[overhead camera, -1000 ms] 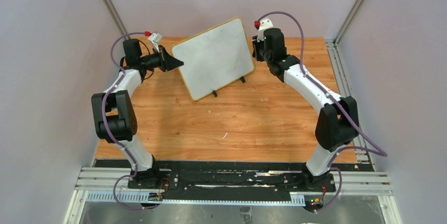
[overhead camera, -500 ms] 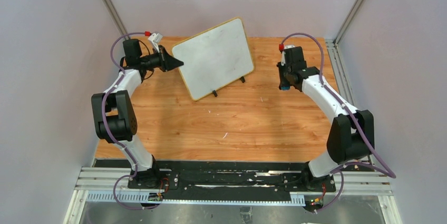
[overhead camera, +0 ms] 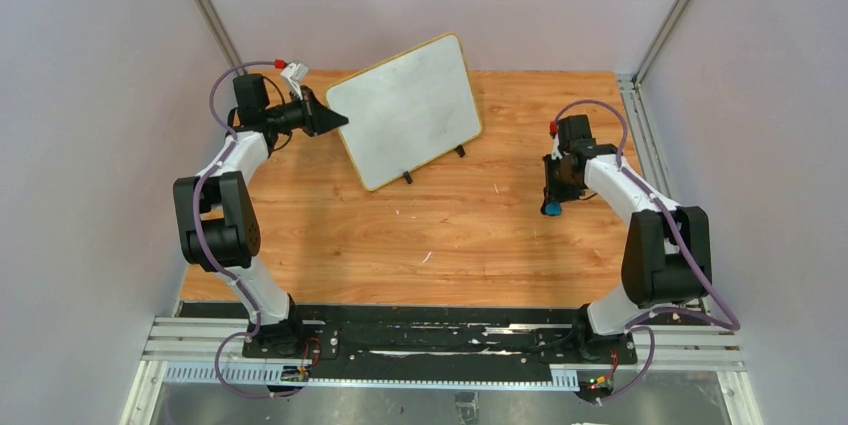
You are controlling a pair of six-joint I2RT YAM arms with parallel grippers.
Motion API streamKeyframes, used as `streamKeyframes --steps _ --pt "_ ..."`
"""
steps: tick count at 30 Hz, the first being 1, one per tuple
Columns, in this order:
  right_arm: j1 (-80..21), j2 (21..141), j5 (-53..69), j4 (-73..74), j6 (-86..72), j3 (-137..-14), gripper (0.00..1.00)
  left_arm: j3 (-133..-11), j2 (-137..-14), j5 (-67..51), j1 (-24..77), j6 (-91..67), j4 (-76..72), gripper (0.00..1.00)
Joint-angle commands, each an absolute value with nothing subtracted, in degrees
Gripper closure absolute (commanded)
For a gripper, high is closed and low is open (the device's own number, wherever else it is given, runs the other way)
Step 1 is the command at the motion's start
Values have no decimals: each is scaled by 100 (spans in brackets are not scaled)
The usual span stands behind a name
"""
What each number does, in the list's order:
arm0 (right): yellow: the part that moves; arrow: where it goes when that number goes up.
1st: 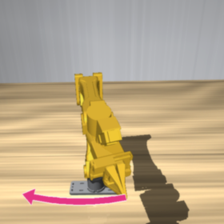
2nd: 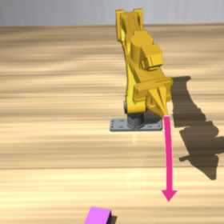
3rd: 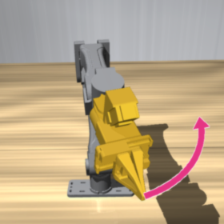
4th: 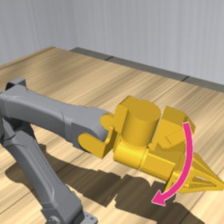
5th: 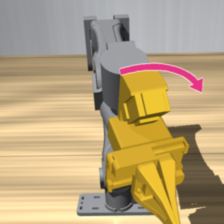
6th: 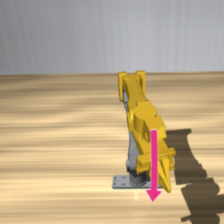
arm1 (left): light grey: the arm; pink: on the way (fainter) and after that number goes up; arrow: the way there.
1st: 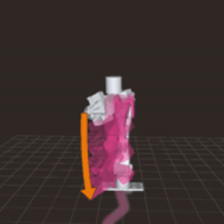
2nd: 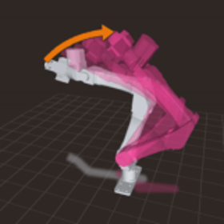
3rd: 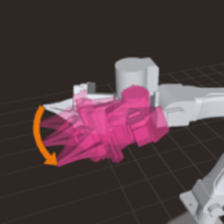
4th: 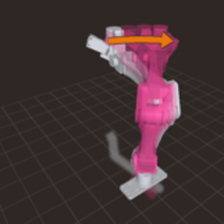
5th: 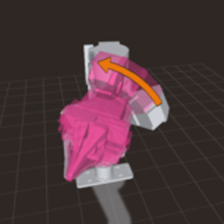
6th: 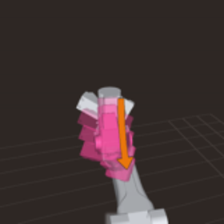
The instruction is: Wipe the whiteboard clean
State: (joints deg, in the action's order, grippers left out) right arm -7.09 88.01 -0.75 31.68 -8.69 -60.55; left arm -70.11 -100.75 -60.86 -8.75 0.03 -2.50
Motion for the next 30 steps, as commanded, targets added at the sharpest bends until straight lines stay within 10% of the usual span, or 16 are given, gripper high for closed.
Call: streamKeyframes --steps 1,16,30 --pt "-567 9003 140 3248 -1031 -5691 95 -6727 -10450 -4843 -841 1405 321 100" --pt "-481 8829 268 3108 -1158 -5320 56 -6784 -10485 -4800 -827 1396 377 100" --pt "-483 8379 138 3094 -1133 -5212 55 -6858 -10433 -4789 -822 1364 468 94"
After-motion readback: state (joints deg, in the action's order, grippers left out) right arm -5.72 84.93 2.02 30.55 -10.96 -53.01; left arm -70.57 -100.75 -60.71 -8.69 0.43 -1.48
